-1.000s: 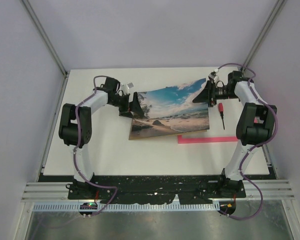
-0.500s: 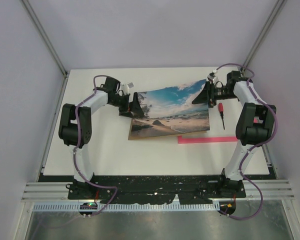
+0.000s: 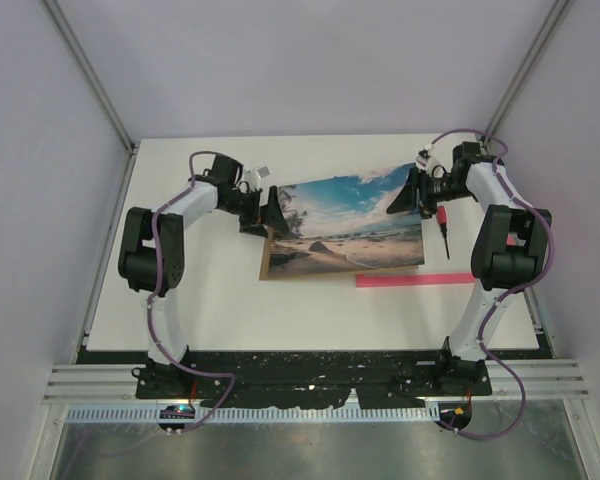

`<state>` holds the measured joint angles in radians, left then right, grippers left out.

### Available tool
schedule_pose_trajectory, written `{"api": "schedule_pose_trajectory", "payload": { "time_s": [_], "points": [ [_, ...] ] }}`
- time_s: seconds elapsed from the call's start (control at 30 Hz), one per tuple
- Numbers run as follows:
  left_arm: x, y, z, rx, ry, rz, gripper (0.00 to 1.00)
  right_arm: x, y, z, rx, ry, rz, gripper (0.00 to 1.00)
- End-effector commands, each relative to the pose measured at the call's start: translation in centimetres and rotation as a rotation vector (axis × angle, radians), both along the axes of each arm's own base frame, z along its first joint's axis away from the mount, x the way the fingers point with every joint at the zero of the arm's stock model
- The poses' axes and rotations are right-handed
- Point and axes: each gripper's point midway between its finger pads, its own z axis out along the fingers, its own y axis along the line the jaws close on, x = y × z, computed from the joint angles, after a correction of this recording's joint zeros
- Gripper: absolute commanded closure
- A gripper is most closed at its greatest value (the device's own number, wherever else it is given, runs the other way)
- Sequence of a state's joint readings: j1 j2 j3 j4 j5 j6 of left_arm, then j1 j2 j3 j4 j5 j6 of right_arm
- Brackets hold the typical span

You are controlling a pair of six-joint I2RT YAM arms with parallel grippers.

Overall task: Take the photo out of the frame
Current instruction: Adjust the photo frame at the center of the board.

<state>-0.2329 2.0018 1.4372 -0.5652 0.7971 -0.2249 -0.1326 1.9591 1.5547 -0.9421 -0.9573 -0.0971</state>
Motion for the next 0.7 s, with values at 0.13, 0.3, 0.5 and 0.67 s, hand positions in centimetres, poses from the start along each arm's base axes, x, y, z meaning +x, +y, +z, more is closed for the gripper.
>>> {"api": "schedule_pose_trajectory", "payload": {
  "time_s": [0.13,0.3,0.5,0.67],
  "points": [
    [0.0,-1.5,0.4,-0.053,-0.012,-0.044,0.00,0.8,-0.7,-0.2,-0.084,-0.037,-0.025,0.44],
    [0.0,-1.6,0.2,-0.057,-0.007,-0.045,0.00,0.8,-1.0,-0.5,-0.118,-0.024,-0.032,0.44],
    [-0.1,-2.0,0.1,-0.072,0.002,-0.051,0.00,0.4,-0.5,0.5,-0.084,-0.026,-0.011,0.43],
    [-0.4,-2.5,0.4,-0.092,-0.007,-0.067,0.00,0.4,-0.5,-0.8,-0.126,-0.006,-0.008,0.41]
  ]
}}
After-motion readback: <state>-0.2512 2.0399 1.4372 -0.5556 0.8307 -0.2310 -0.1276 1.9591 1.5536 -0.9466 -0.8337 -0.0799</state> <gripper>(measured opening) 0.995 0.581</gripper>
